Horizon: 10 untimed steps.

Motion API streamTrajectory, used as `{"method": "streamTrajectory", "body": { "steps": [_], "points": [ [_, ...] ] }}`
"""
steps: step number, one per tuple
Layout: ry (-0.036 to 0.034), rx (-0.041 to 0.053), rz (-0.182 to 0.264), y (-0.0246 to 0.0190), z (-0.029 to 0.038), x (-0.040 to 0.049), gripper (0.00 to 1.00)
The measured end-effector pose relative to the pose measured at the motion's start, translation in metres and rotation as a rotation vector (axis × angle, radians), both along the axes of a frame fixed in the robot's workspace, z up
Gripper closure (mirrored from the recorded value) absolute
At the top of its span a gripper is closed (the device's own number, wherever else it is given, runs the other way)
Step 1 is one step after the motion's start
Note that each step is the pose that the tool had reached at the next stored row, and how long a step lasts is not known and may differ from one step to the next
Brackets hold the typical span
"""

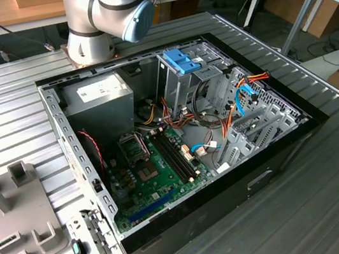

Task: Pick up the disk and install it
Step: 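Pick up the disk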

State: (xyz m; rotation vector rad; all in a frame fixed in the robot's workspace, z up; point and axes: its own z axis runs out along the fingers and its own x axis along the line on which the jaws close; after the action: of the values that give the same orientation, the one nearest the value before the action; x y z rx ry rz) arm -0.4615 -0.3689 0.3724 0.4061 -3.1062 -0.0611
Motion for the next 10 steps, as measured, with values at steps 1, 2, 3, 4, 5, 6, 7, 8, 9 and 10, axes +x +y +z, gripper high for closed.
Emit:
{"method": "streamTrajectory", "body": {
  "steps": [1,2,3,4,5,6,7,8,9,10],
  "points": [
    [0.0,0.0,0.019,0.0,0.0,0.0,0.89],
    [0.0001,0.0,0.028,0.0,0.0,0.0,0.89],
    [0.0,0.0,0.044,0.0,0.0,0.0,0.89],
    [0.0,-0.0001,0.058,0.0,0.0,0.0,0.89],
    [0.0,-0.0001,0.081,0.0,0.0,0.0,0.89],
    [0.0,-0.0002,0.099,0.0,0.0,0.0,0.89],
    [0.0,-0.0002,0.111,0.0,0.0,0.0,0.89],
    [0.0,-0.0002,0.119,0.0,0.0,0.0,0.89],
    [0.0,-0.0002,0.14,0.0,0.0,0.0,0.89],
    [-0.0001,-0.0003,0.166,0.0,-0.0001,0.0,0.89]
  ]
}}
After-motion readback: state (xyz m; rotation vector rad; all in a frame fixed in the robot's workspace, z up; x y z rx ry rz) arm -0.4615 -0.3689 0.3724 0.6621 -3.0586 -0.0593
